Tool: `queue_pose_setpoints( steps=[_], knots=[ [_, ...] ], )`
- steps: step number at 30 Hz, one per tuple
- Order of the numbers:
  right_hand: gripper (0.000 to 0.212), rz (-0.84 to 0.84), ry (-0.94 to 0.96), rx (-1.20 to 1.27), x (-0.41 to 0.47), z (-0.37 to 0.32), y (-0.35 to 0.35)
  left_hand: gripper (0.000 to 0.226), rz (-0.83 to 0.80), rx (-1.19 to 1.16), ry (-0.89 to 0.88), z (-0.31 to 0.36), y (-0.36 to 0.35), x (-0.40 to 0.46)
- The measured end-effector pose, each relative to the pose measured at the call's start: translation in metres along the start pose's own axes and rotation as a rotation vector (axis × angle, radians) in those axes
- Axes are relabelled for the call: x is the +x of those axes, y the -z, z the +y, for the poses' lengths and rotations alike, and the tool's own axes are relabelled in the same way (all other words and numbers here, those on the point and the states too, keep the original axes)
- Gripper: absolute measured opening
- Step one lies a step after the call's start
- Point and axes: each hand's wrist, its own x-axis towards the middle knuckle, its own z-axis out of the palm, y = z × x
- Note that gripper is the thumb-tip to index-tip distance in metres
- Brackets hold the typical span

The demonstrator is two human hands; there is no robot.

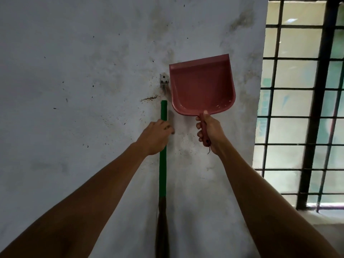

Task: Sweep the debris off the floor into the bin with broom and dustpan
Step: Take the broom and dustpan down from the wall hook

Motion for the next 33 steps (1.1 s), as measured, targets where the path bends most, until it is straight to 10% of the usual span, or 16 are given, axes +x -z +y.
queue_pose_setpoints(
  steps=[10, 20, 33],
  knots=[
    [0.046, 0.019, 0.007, 0.003, 0.009, 0.060, 0.021, 0.064, -0.551, 0.415, -0.307, 0.039, -0.081, -0.019],
    [0.046, 0.066, 0.030, -0.022, 0.002, 0.086, 0.041, 0.068, -0.917, 0.661, -0.253, 0.066, -0.121, -0.038],
    [0.055, 0.064, 0.055, -0.060, -0.003, 0.095, 0.048, 0.054, -0.805, 0.633, -0.368, 0.069, -0.111, -0.034]
  ],
)
